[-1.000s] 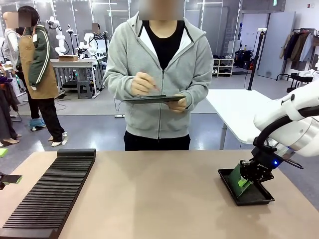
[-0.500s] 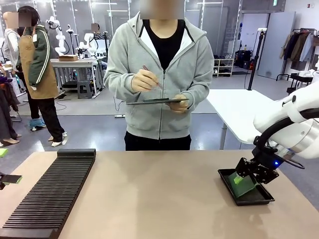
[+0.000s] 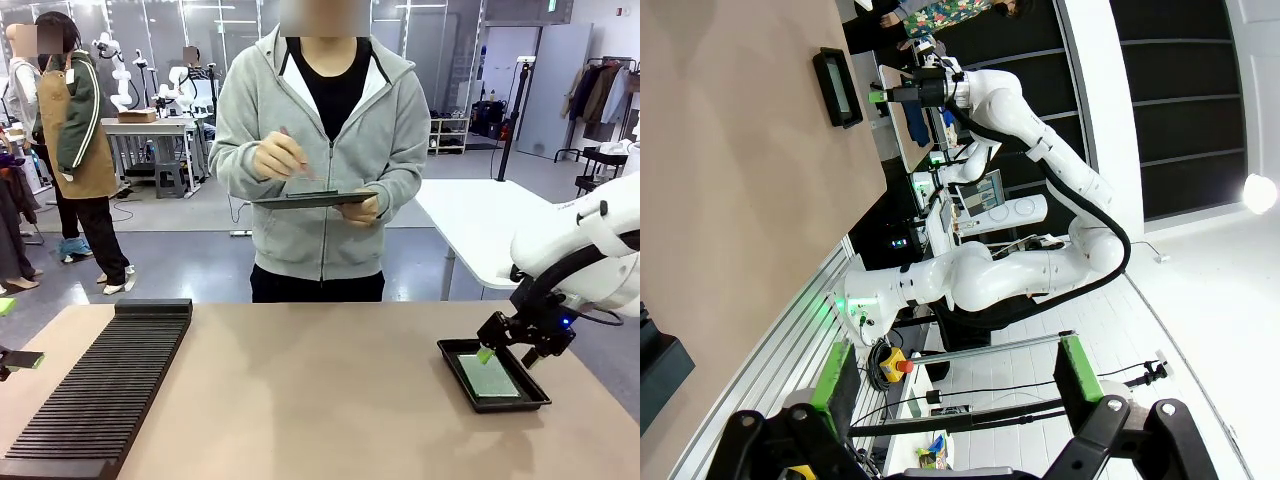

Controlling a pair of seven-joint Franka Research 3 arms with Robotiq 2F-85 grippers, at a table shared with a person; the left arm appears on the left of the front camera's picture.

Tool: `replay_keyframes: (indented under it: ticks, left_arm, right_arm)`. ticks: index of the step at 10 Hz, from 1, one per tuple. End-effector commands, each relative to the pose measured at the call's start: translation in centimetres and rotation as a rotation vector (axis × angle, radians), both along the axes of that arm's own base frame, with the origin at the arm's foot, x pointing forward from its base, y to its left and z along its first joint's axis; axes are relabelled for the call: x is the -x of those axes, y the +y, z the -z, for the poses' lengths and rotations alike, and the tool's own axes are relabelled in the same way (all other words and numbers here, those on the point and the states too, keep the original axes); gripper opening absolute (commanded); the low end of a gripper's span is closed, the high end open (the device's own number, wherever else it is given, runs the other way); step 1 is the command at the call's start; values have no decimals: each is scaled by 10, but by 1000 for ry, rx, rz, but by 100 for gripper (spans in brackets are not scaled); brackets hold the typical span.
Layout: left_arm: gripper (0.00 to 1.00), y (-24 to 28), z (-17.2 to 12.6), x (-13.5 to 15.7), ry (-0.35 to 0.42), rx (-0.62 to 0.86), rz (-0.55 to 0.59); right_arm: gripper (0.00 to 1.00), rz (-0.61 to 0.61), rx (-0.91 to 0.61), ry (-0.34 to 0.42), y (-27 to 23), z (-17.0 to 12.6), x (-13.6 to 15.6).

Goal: Inspect the PCB.
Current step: Place the Blank PCB in the ESD tray.

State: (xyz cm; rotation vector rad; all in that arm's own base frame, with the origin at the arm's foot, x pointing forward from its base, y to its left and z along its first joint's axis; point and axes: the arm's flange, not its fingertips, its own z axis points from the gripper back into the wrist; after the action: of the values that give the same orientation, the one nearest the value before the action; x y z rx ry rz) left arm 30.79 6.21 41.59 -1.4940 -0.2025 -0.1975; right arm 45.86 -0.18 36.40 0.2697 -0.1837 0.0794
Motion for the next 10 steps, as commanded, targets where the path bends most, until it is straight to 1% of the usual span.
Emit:
replay_keyframes:
  ticks: [1,2,3,10]
  left_arm:
    - [100,-1,-3,-3,-8,1,2]
    - [100,-1,-3,-3,-8,1,2]
    - [100,-1,-3,-3,-8,1,2]
    - [100,-1,-3,-3,-8,1,2]
  right_arm:
    - [100,21,22,9,9,-2,3]
    - [100,30,-8,32,7,0,-2]
    - [100,-6,11,-2,1,-2,1]
    - [100,-6,11,-2,1,-2,1]
